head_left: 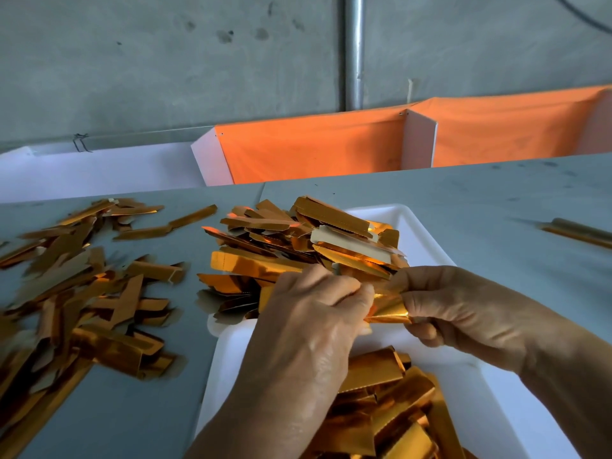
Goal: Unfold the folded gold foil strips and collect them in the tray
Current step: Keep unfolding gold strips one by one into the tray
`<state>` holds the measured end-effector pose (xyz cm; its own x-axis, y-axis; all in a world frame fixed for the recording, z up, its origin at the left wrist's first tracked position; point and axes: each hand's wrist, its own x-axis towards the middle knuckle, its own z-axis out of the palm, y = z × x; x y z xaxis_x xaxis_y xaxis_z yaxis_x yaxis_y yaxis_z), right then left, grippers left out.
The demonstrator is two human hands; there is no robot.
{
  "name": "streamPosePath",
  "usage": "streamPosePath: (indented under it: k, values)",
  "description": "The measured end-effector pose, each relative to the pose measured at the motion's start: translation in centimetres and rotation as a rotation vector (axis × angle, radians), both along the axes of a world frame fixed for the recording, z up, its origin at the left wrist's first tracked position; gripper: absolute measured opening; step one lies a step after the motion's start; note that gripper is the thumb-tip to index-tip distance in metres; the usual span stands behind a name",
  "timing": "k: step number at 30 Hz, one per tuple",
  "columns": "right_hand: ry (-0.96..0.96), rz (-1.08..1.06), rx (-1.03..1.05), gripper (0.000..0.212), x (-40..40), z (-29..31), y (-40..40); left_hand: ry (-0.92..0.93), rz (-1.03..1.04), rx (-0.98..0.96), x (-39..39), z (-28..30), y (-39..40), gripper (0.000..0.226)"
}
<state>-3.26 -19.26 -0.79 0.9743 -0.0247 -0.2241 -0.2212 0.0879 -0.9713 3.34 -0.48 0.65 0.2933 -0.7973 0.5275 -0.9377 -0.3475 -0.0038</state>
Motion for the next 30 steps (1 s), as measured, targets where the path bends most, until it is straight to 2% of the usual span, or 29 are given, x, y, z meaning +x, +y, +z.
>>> streamPosePath:
  k: [2, 4, 6, 9, 11, 13, 15, 16, 18, 21, 24, 27, 28, 30]
  values:
    - [-0.018, 0.02, 0.038, 0.027, -0.2, 0.1, -0.1, 0.059, -0.003, -0.031, -0.2, 0.2, 0.1, 0.029]
    - [-0.025, 0.114, 0.189, 0.041, -0.3, 0.2, -0.2, 0.19, 0.0, -0.127, -0.5, 0.3, 0.5, 0.028]
    - [-0.036, 0.228, 0.294, 0.046, -0.5, 0.3, -0.5, 0.261, -0.011, -0.174, -0.6, 0.4, 0.6, 0.036]
    - [-0.053, 0.313, 0.232, 0.048, -0.5, 0.4, -0.6, 0.234, -0.044, -0.121, -0.7, 0.6, 0.6, 0.039]
    - [-0.023, 0.232, 0.096, 0.051, -0.4, 0.6, -0.6, 0.197, -0.056, -0.062, -0.6, 0.6, 0.5, 0.036]
    - [0.003, 0.092, 0.032, 0.037, -0.3, 0.5, -0.7, 0.157, -0.036, 0.001, -0.5, 0.2, 0.3, 0.042]
    - [0.014, -0.008, 0.056, 0.021, -0.5, 0.7, -0.8, 0.164, -0.024, 0.041, -0.6, -0.2, 0.2, 0.058]
    - [0.017, -0.025, 0.068, 0.017, -0.5, 0.8, -0.8, 0.19, -0.033, 0.027, -0.6, -0.5, 0.2, 0.06]
    - [0.031, -0.028, 0.075, 0.013, -0.6, 0.8, -0.6, 0.263, -0.067, -0.036, -0.3, -0.5, 0.3, 0.047]
    - [0.028, -0.052, 0.042, 0.012, -0.5, 0.8, -0.5, 0.208, -0.058, -0.054, -0.1, -0.4, 0.2, 0.037]
    - [-0.012, -0.098, 0.014, 0.012, -0.4, 0.8, 0.0, 0.185, -0.009, -0.055, -0.5, -0.7, -0.2, 0.048]
    - [-0.029, -0.066, 0.03, 0.012, -0.2, 0.6, 0.7, 0.176, 0.004, -0.096, -0.7, -0.9, -0.6, 0.046]
    - [-0.029, -0.054, 0.053, 0.012, -0.2, 0.6, 0.8, 0.206, -0.003, -0.121, -0.6, -1.0, -0.6, 0.044]
    - [-0.035, -0.028, 0.139, 0.02, -0.4, 0.8, 0.6, 0.415, 0.007, -0.236, -0.4, -0.9, -0.3, 0.041]
